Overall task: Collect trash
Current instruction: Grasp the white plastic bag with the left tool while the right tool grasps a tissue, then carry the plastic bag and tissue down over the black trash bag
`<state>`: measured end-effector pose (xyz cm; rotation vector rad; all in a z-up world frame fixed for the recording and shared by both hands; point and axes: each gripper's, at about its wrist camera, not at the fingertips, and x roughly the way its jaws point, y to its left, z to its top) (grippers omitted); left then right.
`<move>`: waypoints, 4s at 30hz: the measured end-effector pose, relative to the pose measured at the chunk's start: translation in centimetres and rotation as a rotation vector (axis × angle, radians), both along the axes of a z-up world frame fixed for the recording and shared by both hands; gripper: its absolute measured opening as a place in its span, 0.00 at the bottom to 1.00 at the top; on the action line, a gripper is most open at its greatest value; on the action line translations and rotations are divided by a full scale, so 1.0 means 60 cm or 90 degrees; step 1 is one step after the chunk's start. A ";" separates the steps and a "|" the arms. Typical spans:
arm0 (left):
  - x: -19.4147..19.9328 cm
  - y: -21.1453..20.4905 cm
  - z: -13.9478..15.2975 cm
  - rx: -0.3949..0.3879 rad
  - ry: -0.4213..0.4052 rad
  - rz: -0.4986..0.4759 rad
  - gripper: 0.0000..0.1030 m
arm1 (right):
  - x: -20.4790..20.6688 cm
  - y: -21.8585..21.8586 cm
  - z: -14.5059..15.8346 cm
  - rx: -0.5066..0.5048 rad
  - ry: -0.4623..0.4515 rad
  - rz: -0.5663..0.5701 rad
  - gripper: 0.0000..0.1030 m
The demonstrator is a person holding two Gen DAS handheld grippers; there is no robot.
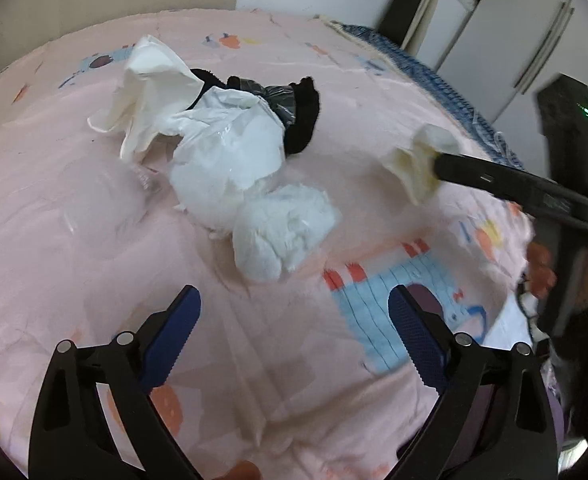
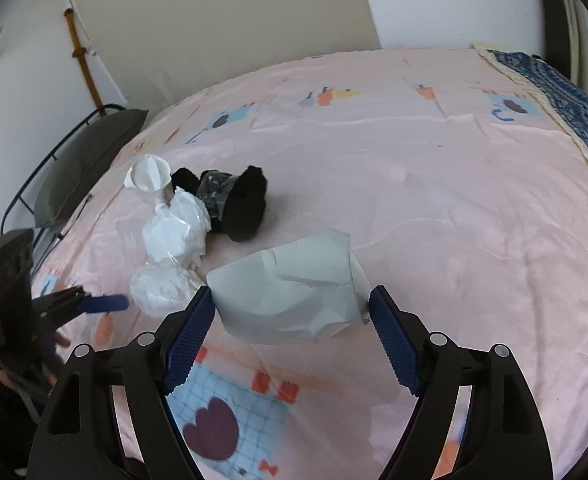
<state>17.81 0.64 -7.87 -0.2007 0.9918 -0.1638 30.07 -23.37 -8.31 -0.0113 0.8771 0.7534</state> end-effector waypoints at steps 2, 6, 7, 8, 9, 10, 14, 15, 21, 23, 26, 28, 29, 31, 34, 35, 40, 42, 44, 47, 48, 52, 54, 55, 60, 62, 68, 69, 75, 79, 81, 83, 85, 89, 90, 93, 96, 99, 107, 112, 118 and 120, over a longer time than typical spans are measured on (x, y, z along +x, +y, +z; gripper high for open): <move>0.011 -0.004 -0.001 0.010 0.003 0.006 0.88 | -0.003 -0.013 0.001 0.002 0.000 -0.007 0.72; 0.036 -0.012 -0.006 0.025 0.012 0.009 0.77 | -0.002 -0.036 -0.001 0.005 0.003 -0.021 0.72; 0.041 -0.014 -0.009 0.031 0.016 0.008 0.72 | -0.003 -0.038 -0.001 0.006 0.004 -0.023 0.72; 0.047 -0.016 -0.014 0.038 0.026 0.006 0.57 | -0.002 -0.042 -0.001 0.007 0.004 -0.025 0.72; 0.052 -0.017 -0.018 0.047 0.039 0.009 0.47 | -0.002 -0.044 0.000 0.007 0.004 -0.027 0.72; 0.056 -0.016 -0.019 0.054 0.039 0.011 0.45 | -0.002 -0.046 0.001 0.007 0.004 -0.029 0.72; 0.045 -0.012 -0.012 0.045 0.035 -0.004 0.41 | -0.003 -0.049 0.005 0.012 0.005 -0.035 0.72; 0.040 -0.011 -0.010 0.048 0.034 -0.007 0.41 | -0.003 -0.048 0.007 0.014 0.005 -0.035 0.72; 0.009 -0.002 0.018 0.050 0.014 -0.012 0.41 | -0.016 -0.032 0.037 0.023 -0.012 -0.023 0.72; 0.005 -0.003 0.030 0.056 0.008 -0.012 0.41 | -0.023 -0.024 0.052 0.025 -0.021 -0.017 0.72; -0.008 0.002 0.050 0.063 -0.004 -0.008 0.41 | -0.036 -0.014 0.074 0.027 -0.034 -0.008 0.72; -0.019 0.007 0.065 0.063 -0.015 -0.003 0.41 | -0.044 -0.008 0.087 0.028 -0.042 -0.004 0.72; -0.026 0.011 0.073 0.061 -0.020 0.000 0.41 | -0.050 -0.003 0.095 0.028 -0.046 0.000 0.72; -0.036 0.017 0.089 0.063 -0.031 0.004 0.41 | -0.060 0.004 0.110 0.028 -0.055 0.006 0.72; -0.050 0.026 0.111 0.066 -0.046 0.012 0.41 | -0.078 0.018 0.133 0.030 -0.068 0.017 0.73; -0.058 0.030 0.120 0.069 -0.053 0.015 0.41 | -0.085 0.023 0.141 0.030 -0.074 0.021 0.73; -0.094 0.051 0.158 0.072 -0.078 0.031 0.41 | -0.115 0.054 0.177 0.031 -0.096 0.041 0.73; -0.105 0.060 0.170 0.071 -0.089 0.037 0.41 | -0.129 0.071 0.194 0.033 -0.105 0.052 0.73; -0.118 0.071 0.182 0.068 -0.099 0.045 0.41 | -0.138 0.085 0.207 0.033 -0.113 0.061 0.73; -0.141 0.089 0.200 0.068 -0.113 0.057 0.41 | -0.160 0.110 0.227 0.033 -0.127 0.078 0.73; -0.147 0.094 0.203 0.069 -0.115 0.061 0.41 | -0.166 0.119 0.232 0.034 -0.130 0.083 0.73; -0.176 0.118 0.219 0.072 -0.127 0.081 0.41 | -0.197 0.156 0.250 0.046 -0.135 0.107 0.73; -0.195 0.133 0.226 0.072 -0.132 0.092 0.41 | -0.214 0.174 0.257 0.060 -0.130 0.122 0.73; -0.203 0.139 0.229 0.071 -0.133 0.096 0.42 | -0.223 0.185 0.261 0.062 -0.131 0.130 0.73; -0.253 0.181 0.236 0.072 -0.134 0.119 0.42 | -0.276 0.250 0.263 0.052 -0.137 0.176 0.73; -0.275 0.197 0.238 0.077 -0.135 0.126 0.42 | -0.301 0.281 0.261 0.047 -0.139 0.201 0.73; -0.343 0.250 0.236 0.099 -0.129 0.162 0.42 | -0.366 0.362 0.253 0.035 -0.136 0.272 0.73; -0.351 0.257 0.235 0.098 -0.129 0.168 0.42 | -0.375 0.374 0.251 0.033 -0.136 0.281 0.73; -0.421 0.307 0.215 0.100 -0.111 0.216 0.42 | -0.441 0.451 0.228 0.019 -0.123 0.349 0.73; -0.467 0.332 0.199 0.099 -0.097 0.245 0.42 | -0.477 0.491 0.205 0.006 -0.112 0.384 0.73; -0.492 0.343 0.189 0.098 -0.088 0.259 0.42 | -0.498 0.512 0.190 -0.003 -0.104 0.402 0.73; -0.516 0.352 0.178 0.101 -0.079 0.271 0.42 | -0.517 0.526 0.177 -0.010 -0.097 0.416 0.73; -0.539 0.360 0.166 0.102 -0.071 0.281 0.42 | -0.533 0.540 0.163 -0.018 -0.090 0.428 0.73; -0.578 0.374 0.137 0.099 -0.050 0.298 0.42 | -0.568 0.564 0.130 -0.026 -0.067 0.451 0.73; -0.586 0.376 0.131 0.098 -0.046 0.301 0.42 | -0.573 0.569 0.123 -0.027 -0.061 0.456 0.73; -0.612 0.380 0.104 0.089 -0.029 0.309 0.42 | -0.603 0.586 0.096 -0.042 -0.052 0.477 0.73; -0.631 0.384 0.068 0.076 -0.006 0.312 0.42 | -0.632 0.602 0.070 -0.065 -0.047 0.495 0.73; -0.650 0.385 0.029 0.057 0.022 0.310 0.42 | -0.659 0.611 0.043 -0.080 -0.036 0.504 0.73; -0.691 0.383 -0.056 0.050 0.089 0.299 0.42 | -0.732 0.641 -0.031 -0.135 -0.014 0.538 0.73; -0.711 0.391 -0.115 0.044 0.135 0.300 0.42 | -0.763 0.658 -0.077 -0.178 -0.007 0.567 0.73; -0.724 0.396 -0.167 0.035 0.178 0.289 0.42 | -0.779 0.681 -0.140 -0.234 0.015 0.581 0.73; -0.726 0.397 -0.181 0.038 0.192 0.284 0.42 | -0.783 0.688 -0.158 -0.254 0.013 0.589 0.73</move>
